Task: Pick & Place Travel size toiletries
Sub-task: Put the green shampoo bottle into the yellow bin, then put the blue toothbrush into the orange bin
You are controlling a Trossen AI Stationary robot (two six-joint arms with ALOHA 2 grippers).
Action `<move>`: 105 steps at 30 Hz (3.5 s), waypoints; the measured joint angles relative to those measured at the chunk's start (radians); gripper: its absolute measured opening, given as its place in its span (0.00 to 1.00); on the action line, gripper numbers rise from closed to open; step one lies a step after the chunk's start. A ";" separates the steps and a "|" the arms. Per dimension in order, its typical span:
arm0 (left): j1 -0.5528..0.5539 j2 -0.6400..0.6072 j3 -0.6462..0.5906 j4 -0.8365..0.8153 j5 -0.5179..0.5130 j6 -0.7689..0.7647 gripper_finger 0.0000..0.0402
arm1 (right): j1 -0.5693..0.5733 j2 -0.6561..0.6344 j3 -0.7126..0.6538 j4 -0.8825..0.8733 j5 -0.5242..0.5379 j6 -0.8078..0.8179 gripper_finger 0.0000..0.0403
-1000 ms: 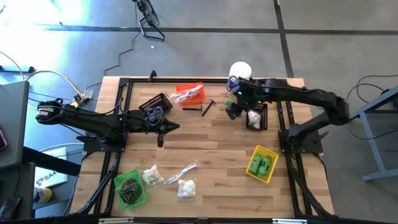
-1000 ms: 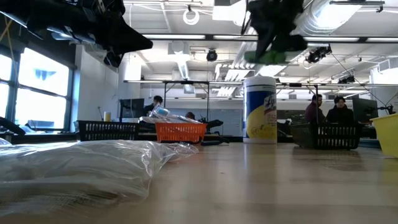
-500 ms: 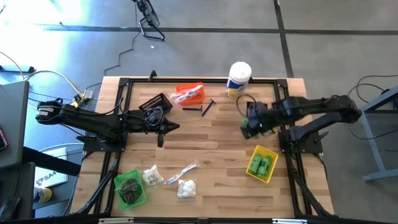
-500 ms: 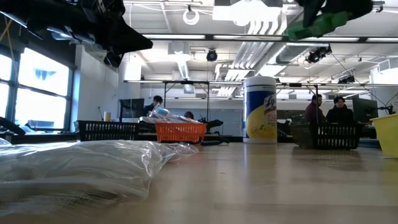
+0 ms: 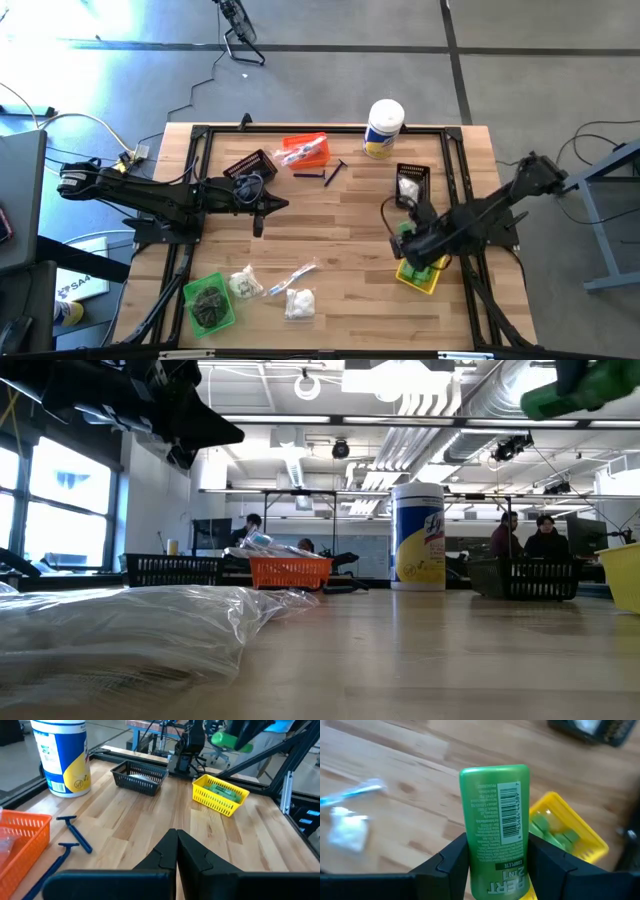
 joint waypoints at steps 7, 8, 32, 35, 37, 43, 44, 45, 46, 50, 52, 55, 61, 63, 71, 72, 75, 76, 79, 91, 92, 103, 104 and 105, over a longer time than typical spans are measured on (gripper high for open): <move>0.000 0.000 0.000 0.001 0.000 0.020 0.00 | 0.088 0.105 0.000 -0.039 -0.053 0.163 0.40; 0.000 0.000 0.000 0.001 0.000 0.021 0.00 | 0.097 0.119 0.000 -0.045 -0.065 0.191 0.40; 0.000 0.000 0.000 0.000 0.000 0.020 0.00 | 0.151 0.267 -0.245 0.111 -0.289 0.437 0.42; 0.000 0.000 0.000 0.001 0.000 0.020 0.00 | 0.150 0.267 -0.245 0.103 -0.317 0.428 0.47; 0.000 0.000 0.000 0.001 0.000 0.020 0.00 | 0.150 0.265 -0.245 0.103 -0.327 0.406 0.53; 0.000 0.000 0.000 0.001 0.000 0.020 0.00 | 0.150 0.263 -0.245 0.103 -0.333 0.358 0.70; 0.000 0.000 0.000 0.001 0.000 0.020 0.00 | 0.150 0.257 -0.245 0.104 -0.334 0.353 0.71; 0.000 0.000 0.000 0.001 0.000 0.020 0.00 | 0.150 0.247 -0.245 0.104 -0.336 0.347 0.72; 0.000 0.000 0.000 0.001 0.000 0.020 0.00 | 0.150 0.234 -0.245 0.103 -0.336 0.335 0.72; 0.000 0.000 0.000 0.001 0.000 0.020 0.00 | 0.144 0.147 -0.245 0.093 -0.308 0.308 0.68; 0.000 0.000 0.000 0.001 0.000 0.020 0.00 | 0.142 0.089 -0.245 0.086 -0.264 0.300 0.64; 0.000 0.000 0.000 0.001 0.000 0.020 0.00 | 0.142 -0.006 -0.245 0.085 -0.159 0.264 0.59; 0.000 0.000 0.000 0.001 0.000 0.019 0.00 | 0.141 -0.166 -0.245 0.098 0.155 0.129 0.49; 0.000 0.000 0.000 0.001 0.000 0.015 0.00 | 0.141 -0.203 -0.245 0.108 0.276 0.076 0.47; 0.000 0.000 0.000 0.001 0.010 -0.130 0.00 | 0.051 -0.283 -0.245 0.137 0.510 -0.154 0.37; 0.000 0.000 0.000 0.001 0.010 -0.138 0.00 | 0.031 -0.289 -0.245 0.149 0.507 -0.193 0.36; 0.000 0.000 0.000 0.001 0.010 -0.140 0.00 | -0.027 -0.295 -0.245 0.214 0.495 -0.327 0.34; 0.000 0.000 0.000 0.001 0.010 -0.140 0.00 | -0.047 -0.295 -0.245 0.240 0.484 -0.381 0.33; 0.000 0.000 0.000 0.001 0.010 -0.139 0.00 | -0.109 -0.295 -0.245 0.309 0.441 -0.536 0.31; 0.000 0.000 0.000 0.001 0.010 -0.138 0.00 | -0.370 -0.295 -0.245 0.468 0.207 -1.058 0.20; 0.000 0.000 0.000 0.001 0.010 -0.138 0.00 | -0.392 -0.295 -0.245 0.486 0.182 -1.101 0.19; 0.000 0.000 0.000 0.007 0.011 -0.251 0.00 | -0.593 -0.288 -0.245 0.758 -0.126 -1.430 0.11; 0.000 0.000 0.000 0.004 0.012 -0.271 0.00 | -0.606 -0.287 -0.245 0.779 -0.152 -1.440 0.11; 0.000 0.000 0.000 0.001 0.012 -0.286 0.00 | -0.617 -0.286 -0.245 0.796 -0.171 -1.451 0.11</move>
